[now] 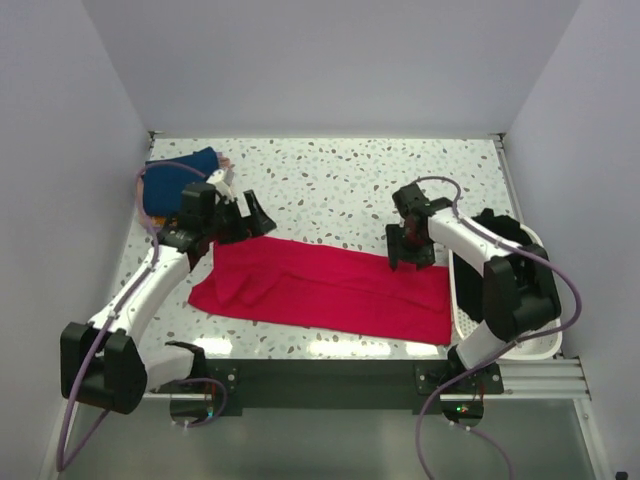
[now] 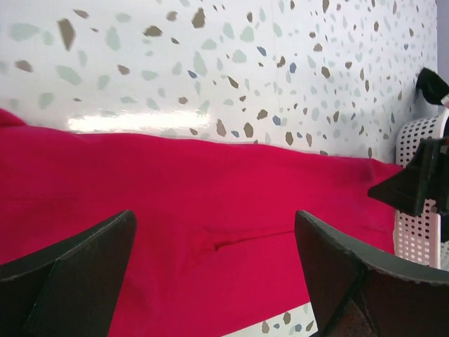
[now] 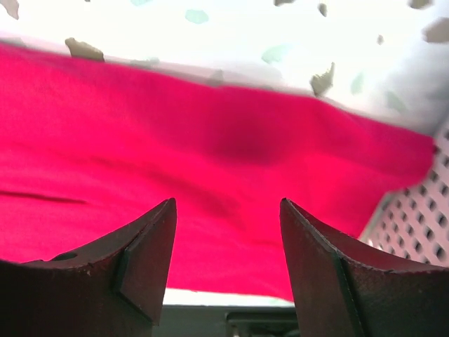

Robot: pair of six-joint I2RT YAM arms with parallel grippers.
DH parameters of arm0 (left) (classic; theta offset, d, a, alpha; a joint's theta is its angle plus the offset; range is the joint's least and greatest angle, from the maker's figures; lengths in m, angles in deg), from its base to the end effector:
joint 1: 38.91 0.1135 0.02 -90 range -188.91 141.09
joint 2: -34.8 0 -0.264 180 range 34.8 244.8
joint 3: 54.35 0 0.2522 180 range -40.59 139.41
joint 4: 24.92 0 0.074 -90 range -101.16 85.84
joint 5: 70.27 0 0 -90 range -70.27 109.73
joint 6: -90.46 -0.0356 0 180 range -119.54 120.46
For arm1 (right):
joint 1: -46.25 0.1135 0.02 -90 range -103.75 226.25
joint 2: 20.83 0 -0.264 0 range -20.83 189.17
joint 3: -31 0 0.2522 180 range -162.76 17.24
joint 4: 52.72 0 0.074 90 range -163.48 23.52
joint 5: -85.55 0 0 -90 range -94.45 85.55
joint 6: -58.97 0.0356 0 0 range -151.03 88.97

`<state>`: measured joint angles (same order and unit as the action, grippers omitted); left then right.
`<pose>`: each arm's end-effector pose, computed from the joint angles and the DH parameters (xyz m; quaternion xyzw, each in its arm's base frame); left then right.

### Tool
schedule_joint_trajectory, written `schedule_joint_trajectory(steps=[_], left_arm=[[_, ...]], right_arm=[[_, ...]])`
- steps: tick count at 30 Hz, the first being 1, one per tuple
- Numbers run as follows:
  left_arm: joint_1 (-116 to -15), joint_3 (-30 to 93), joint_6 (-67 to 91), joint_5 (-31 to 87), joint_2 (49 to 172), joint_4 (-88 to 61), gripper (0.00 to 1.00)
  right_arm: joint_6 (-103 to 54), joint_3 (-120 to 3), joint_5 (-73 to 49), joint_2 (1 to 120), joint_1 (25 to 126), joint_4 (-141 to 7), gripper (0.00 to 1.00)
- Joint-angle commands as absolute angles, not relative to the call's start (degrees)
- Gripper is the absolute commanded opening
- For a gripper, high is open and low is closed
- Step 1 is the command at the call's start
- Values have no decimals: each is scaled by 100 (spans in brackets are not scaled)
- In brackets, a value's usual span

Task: Fold and stack the t-shirts
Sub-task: Fold the tshirt

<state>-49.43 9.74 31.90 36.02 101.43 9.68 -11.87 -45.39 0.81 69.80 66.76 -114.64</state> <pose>0.2474 -0.0561 0.2794 -0.0989 0.8832 -0.2762 0.3660 0.2761 0.0998 0.2092 -0.0062 0.9917 -0.0020 0.1287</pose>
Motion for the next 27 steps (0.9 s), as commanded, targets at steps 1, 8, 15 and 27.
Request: schedule_joint_trajectory(steps=[1, 8, 15, 27], left_arm=[[-5348, 697, 3333, 3687, 10519, -182, 100], [-5499, 3, 3386, 3775, 11521, -904, 100], [-5482, -314, 3254, 3239, 11812, -791, 100], [-5499, -262, 3246, 3193, 11434, -930, 100]], right_arm=[[-1055, -4534, -251, 7267, 6681, -10832, 64], [-1099, -4639, -208, 8076, 6681, -10516, 64], [-1222, -5324, -76, 9008, 6646, -10454, 64], [-1556, -8100, 240, 10792, 6198, -11130, 64]])
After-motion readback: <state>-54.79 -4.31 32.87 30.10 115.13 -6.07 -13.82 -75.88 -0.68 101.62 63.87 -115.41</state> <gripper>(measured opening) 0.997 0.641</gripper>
